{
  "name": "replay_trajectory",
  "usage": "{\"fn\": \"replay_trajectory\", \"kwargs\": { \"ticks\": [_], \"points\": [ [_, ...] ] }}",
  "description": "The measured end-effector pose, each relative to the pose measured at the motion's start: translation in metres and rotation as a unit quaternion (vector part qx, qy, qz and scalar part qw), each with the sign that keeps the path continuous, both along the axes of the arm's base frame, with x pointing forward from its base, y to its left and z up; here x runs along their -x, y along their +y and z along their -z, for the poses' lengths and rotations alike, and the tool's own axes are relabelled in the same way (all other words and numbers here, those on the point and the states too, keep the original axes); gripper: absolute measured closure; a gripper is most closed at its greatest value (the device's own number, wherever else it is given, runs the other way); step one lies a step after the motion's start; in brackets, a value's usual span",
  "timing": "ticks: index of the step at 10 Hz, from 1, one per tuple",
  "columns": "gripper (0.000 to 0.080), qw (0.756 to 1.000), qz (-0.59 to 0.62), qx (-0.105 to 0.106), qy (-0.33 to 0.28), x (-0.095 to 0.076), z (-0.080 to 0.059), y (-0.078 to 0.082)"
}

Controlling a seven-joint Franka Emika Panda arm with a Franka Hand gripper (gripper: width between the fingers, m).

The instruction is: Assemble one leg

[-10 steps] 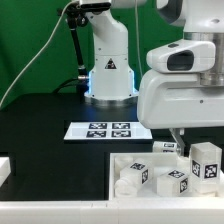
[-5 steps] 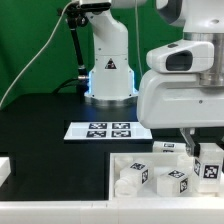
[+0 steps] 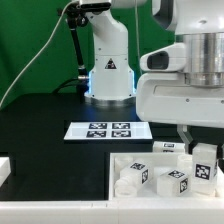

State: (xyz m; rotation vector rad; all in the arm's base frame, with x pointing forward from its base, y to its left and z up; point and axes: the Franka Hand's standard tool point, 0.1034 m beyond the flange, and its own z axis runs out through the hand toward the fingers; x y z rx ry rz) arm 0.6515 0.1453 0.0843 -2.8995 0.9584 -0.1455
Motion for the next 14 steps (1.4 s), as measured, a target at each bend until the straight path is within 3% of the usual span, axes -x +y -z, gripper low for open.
{"fn": "replay_trajectory", "kwargs": {
  "ticks": [3, 6, 7, 8, 9, 10, 14],
  "points": [
    [0.0518, 0.981, 0.194, -0.031, -0.001, -0.0006, 0.0009, 0.0001],
    [0.0517, 0.962, 0.269, -0.04, 0.015, -0.003, 0.0006, -0.0004],
    [0.0437, 0.964, 0.263, -0.039, 0.014, -0.0028, 0.001, -0.0003],
    [0.0297, 0.969, 0.244, -0.037, 0.013, -0.0029, 0.0009, -0.0005],
    [0.0297, 0.974, 0.225, -0.035, 0.013, -0.0031, -0.0009, -0.0012],
    [0.0183, 0.984, 0.177, -0.028, 0.011, -0.003, -0.0012, -0.0022],
    [0.0151, 0.999, -0.042, -0.002, -0.002, -0.0025, -0.0011, -0.0005]
  ]
}}
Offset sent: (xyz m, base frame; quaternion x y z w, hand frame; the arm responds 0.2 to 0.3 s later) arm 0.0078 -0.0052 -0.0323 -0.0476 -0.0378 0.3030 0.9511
